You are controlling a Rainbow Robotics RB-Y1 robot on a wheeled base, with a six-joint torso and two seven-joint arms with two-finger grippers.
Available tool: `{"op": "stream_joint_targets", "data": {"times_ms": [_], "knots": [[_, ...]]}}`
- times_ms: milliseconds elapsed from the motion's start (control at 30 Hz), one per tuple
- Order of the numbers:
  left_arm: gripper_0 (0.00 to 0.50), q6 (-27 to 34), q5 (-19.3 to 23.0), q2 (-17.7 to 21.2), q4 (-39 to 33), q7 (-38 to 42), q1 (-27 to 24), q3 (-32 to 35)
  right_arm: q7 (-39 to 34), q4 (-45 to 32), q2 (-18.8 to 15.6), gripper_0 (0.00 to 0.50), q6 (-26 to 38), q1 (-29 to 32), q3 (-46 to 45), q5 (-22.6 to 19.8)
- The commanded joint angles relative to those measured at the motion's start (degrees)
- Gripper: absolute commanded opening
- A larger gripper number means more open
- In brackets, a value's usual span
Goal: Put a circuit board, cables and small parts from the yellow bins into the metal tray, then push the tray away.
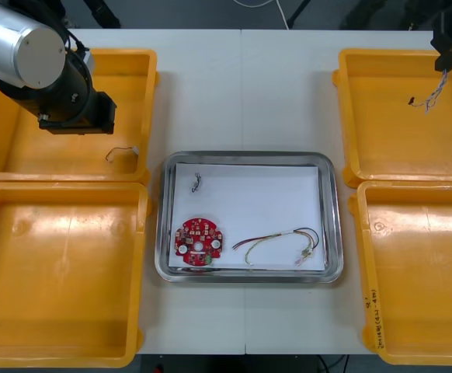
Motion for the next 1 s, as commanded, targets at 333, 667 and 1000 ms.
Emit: {"op": "stream_joint_targets", "data": {"times_ms": [333,667,1000], "knots": [[0.5,-7.56,5.82,2.8,10.4,-18.47,-3.03,1.71,0.19,-22.64,-1.81,0.0,0.28,9.76,10.11,-15.07],[0.5,-11.34,6.69,2.71,12.25,-21.11,-2.94,-3.39,1.77,-32.84,-1.81,0.0,0.28,12.31,21.19,-23.16],[0.5,-16.7,7.57,1.57,14.36,-20.67,-2.94,-8.66,4.05,-41.8,-2.61,0.0,0.28,16.0,29.01,-26.85]]}}
